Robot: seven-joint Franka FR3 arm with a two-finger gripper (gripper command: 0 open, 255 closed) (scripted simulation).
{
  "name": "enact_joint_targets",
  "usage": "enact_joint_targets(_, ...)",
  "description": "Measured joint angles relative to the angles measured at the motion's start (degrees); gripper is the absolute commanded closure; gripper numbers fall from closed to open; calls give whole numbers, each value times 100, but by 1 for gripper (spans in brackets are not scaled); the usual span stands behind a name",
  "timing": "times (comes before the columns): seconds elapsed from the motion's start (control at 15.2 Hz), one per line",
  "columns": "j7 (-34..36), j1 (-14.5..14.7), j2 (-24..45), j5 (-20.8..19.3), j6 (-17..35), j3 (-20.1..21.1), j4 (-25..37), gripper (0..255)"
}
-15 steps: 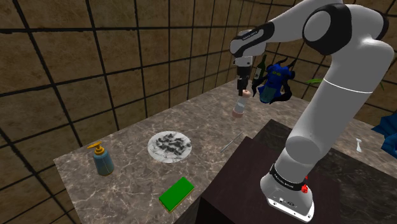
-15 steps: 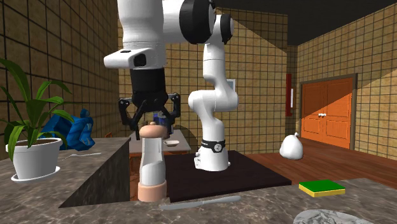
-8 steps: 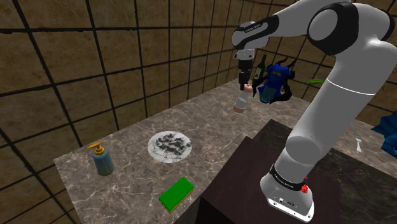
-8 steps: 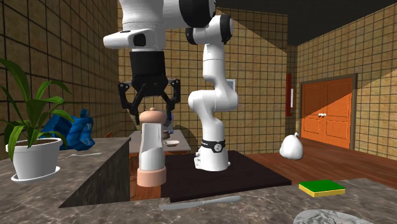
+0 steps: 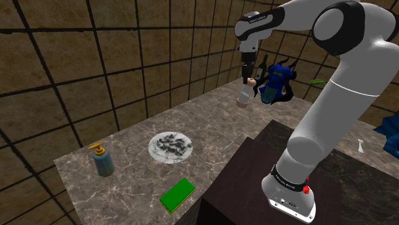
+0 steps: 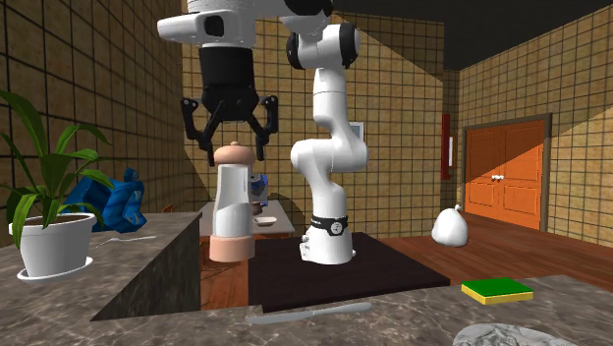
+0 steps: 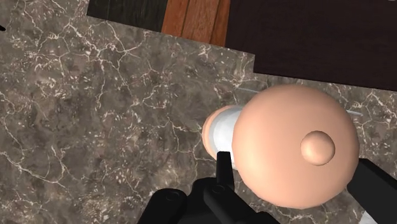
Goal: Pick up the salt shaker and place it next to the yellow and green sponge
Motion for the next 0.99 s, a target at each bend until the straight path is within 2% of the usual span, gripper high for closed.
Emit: enact_joint_targets(0.99, -79, 13, -38, -10, -1160, 17, 1127, 255)
